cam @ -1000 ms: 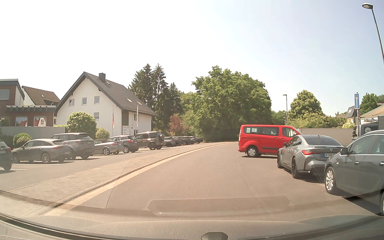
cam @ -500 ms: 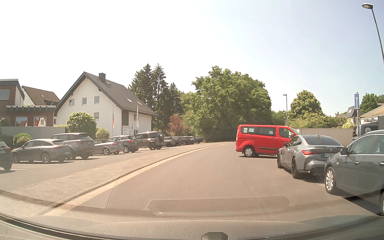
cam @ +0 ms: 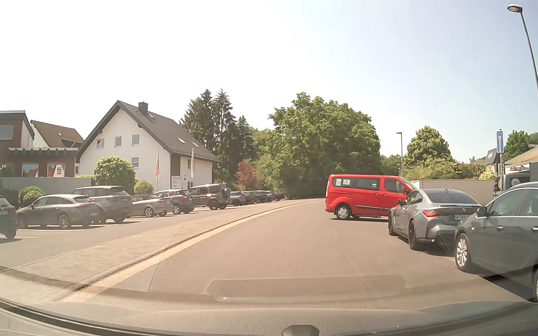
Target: Follow the waypoints while adhering to traffic rules and regulations
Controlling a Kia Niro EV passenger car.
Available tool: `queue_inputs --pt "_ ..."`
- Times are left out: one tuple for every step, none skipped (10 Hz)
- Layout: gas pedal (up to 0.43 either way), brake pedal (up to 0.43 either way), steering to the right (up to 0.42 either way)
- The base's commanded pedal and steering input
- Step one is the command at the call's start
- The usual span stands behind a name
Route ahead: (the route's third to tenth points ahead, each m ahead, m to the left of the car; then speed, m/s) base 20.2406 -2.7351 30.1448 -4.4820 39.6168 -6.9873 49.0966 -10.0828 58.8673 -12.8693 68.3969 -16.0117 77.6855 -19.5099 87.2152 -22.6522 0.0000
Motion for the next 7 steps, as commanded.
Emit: queue_inputs --pt "0.000 0.268 0.012" --pt "0.000 0.268 0.012" --pt "0.000 0.268 0.013" --pt "0.000 0.268 0.013" --pt "0.000 0.268 0.013" --pt "0.000 0.274 0.012" --pt "0.000 0.274 0.012"
